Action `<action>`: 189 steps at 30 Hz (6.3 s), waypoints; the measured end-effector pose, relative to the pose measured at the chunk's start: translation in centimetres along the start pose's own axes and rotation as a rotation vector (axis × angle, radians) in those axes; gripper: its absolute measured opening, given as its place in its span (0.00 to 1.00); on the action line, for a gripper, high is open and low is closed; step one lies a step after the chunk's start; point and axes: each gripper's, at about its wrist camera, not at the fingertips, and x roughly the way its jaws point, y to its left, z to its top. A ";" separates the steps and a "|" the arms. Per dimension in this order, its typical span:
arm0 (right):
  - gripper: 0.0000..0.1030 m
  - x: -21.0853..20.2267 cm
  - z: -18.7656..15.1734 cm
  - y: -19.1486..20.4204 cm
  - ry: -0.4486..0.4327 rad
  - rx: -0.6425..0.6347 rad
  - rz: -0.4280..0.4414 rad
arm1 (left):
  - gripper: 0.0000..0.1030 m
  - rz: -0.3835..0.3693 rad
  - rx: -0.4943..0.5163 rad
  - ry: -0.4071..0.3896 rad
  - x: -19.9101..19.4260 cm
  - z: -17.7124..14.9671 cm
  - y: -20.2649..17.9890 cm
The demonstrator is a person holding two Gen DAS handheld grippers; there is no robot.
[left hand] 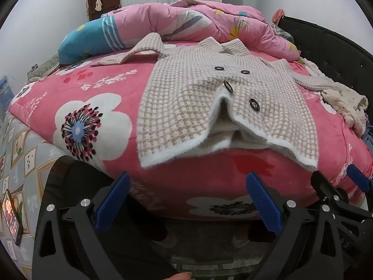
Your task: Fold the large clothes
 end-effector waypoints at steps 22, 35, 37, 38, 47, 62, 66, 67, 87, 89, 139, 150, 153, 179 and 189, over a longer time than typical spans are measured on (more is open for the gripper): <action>0.92 -0.8 0.4 -0.1 -0.012 0.007 0.001 | 0.95 -0.004 -0.002 -0.004 0.0 0.0 0.0; 0.92 -1.0 0.5 -0.1 -0.013 0.011 0.003 | 0.95 -0.003 -0.003 -0.008 0.0 0.1 -0.1; 0.92 -1.0 0.5 -0.2 -0.014 0.011 0.004 | 0.95 -0.003 -0.004 -0.008 0.0 0.0 -0.1; 0.92 -1.1 0.5 -0.1 -0.014 0.011 0.004 | 0.95 -0.004 -0.004 -0.008 0.0 0.0 -0.1; 0.92 -1.3 0.7 0.0 -0.017 0.010 0.005 | 0.95 -0.002 -0.005 -0.011 -0.5 0.1 0.0; 0.92 -1.4 1.0 0.3 -0.022 0.011 0.005 | 0.95 0.000 -0.005 -0.017 -0.7 0.5 0.1; 0.92 -1.4 1.0 0.3 -0.023 0.012 0.006 | 0.95 0.000 -0.007 -0.016 -0.7 0.5 0.1; 0.92 -1.4 1.0 0.3 -0.024 0.011 0.006 | 0.95 0.000 -0.007 -0.017 -0.7 0.5 0.1; 0.92 -1.5 1.2 0.2 -0.030 0.014 0.007 | 0.95 0.005 -0.013 -0.029 -0.8 0.6 0.7; 0.92 -1.5 1.2 0.2 -0.029 0.014 0.008 | 0.95 0.005 -0.013 -0.029 -0.8 0.6 0.7; 0.92 3.7 3.6 -1.8 0.003 0.006 -0.026 | 0.95 0.036 -0.068 0.030 5.7 2.8 4.2; 0.92 9.6 5.1 -10.5 0.120 0.239 0.208 | 0.95 -0.168 -0.181 -0.086 9.6 6.4 9.6; 0.92 11.3 4.9 -12.7 0.170 0.333 0.313 | 0.95 -0.195 -0.200 -0.016 11.7 7.1 10.4; 0.08 14.9 7.1 -14.3 0.207 0.384 0.552 | 0.10 -0.097 -0.118 0.054 15.1 9.0 9.0; 0.05 5.7 11.1 -17.9 0.009 0.324 0.562 | 0.06 -0.110 0.065 -0.106 5.0 11.0 8.1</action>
